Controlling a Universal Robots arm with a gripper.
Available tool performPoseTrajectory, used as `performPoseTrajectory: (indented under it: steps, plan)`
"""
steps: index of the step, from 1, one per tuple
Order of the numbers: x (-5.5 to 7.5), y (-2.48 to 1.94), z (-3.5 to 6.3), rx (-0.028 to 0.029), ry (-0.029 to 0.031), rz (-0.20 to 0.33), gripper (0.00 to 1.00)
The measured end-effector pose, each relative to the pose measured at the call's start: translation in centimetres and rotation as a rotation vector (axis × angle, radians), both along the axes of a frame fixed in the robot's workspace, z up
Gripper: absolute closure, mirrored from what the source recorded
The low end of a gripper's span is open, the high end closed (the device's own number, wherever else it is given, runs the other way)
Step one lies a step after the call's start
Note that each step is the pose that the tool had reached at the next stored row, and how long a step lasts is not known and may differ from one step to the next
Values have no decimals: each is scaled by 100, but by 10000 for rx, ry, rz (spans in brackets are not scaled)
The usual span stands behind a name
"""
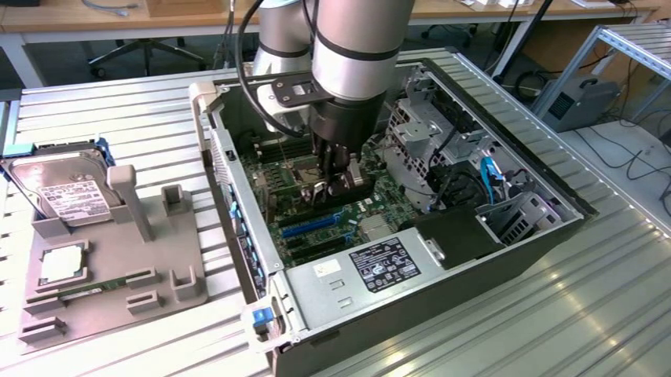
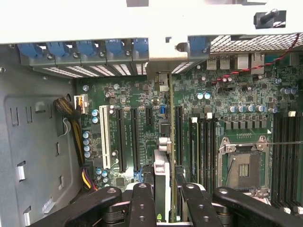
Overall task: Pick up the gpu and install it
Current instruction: 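Insert the gpu into the slot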
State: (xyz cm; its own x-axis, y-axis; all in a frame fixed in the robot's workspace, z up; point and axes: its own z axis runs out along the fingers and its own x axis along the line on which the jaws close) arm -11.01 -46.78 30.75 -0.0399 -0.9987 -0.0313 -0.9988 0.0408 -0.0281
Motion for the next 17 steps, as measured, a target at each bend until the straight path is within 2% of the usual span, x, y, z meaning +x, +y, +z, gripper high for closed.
performPoseTrajectory:
  steps: [17]
  plan:
    - [-40,0,-9,0,0,-1,73]
